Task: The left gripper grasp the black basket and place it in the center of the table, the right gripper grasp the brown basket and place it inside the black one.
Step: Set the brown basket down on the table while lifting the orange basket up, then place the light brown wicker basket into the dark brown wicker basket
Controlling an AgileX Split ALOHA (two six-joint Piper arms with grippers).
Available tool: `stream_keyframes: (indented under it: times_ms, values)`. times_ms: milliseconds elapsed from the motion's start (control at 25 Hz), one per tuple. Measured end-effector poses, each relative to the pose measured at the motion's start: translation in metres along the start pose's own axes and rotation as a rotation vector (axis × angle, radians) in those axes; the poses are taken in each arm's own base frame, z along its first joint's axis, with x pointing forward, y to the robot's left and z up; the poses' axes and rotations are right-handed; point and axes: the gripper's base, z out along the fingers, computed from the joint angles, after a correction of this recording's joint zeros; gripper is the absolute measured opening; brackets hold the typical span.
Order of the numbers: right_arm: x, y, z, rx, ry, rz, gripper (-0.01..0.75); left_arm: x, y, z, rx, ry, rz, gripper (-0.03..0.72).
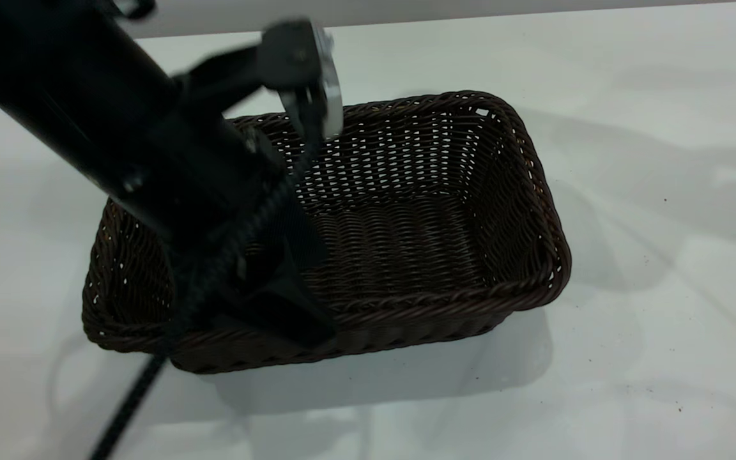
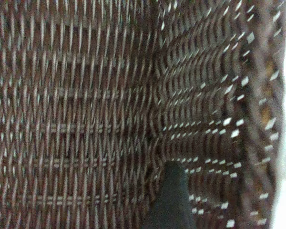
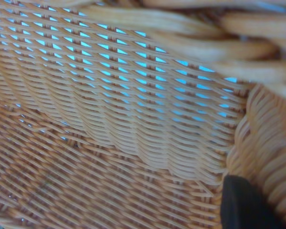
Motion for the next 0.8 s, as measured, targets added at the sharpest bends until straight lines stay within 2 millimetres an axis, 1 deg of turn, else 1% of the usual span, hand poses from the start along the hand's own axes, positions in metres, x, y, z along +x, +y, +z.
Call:
stream_keyframes:
  times_ms: [160, 320, 480, 600, 800]
  values:
    - [0.002, -0.001, 0.000, 0.008, 0.024, -0.012, 0.107, -0.017, -0.017, -0.024, 0.016, -0.103, 0.021, 0.570]
    - [0.005, -0.002, 0.007, -0.018, 0.080, 0.002, 0.107, -0.038, -0.037, -0.058, -0.026, -0.268, 0.035, 0.572]
    - [0.012, 0.004, 0.024, -0.038, 0.183, -0.028, 0.107, -0.053, -0.063, -0.097, -0.073, -0.431, 0.078, 0.572]
    - [0.013, 0.014, 0.038, -0.046, 0.257, -0.070, 0.107, -0.061, -0.084, -0.126, -0.128, -0.561, 0.107, 0.572]
    - [0.011, 0.034, 0.065, -0.042, 0.381, -0.148, 0.107, -0.066, -0.118, -0.171, -0.215, -0.780, 0.140, 0.572]
